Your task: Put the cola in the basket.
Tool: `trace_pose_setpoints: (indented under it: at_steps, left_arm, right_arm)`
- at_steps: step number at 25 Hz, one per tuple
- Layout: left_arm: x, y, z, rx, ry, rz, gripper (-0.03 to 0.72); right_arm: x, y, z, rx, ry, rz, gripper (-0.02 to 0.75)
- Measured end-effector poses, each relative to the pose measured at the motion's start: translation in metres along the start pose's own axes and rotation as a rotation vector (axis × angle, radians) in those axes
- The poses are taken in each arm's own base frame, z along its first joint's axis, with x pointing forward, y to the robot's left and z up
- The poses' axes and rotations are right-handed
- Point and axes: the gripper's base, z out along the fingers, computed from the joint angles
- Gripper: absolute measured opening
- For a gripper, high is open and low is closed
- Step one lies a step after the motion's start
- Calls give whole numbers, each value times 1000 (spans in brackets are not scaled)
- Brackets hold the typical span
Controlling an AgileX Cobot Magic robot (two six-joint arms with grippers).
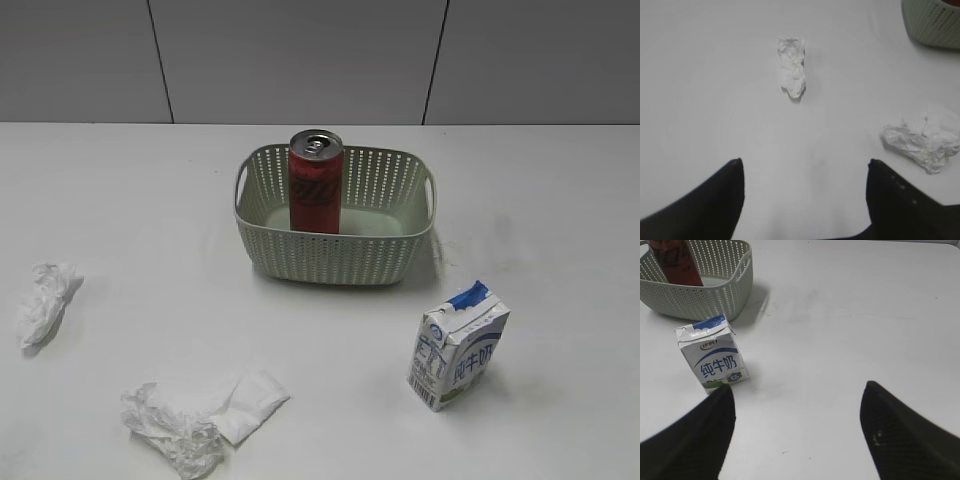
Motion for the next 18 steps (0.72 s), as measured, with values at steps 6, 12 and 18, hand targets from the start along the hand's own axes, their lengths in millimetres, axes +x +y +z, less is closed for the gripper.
trace_pose_setpoints:
  at_steps: [6, 12, 18]
  left_arm:
    - [11, -1, -15, 4, -125, 12, 574]
    - [20, -2, -25, 7, -212, 20, 574]
    - [21, -2, -26, 7, -216, 21, 574]
  right_arm:
    - [0, 0, 0, 0, 0, 0, 590]
    - [0, 0, 0, 0, 0, 0, 590]
    - [0, 0, 0, 0, 0, 0, 590]
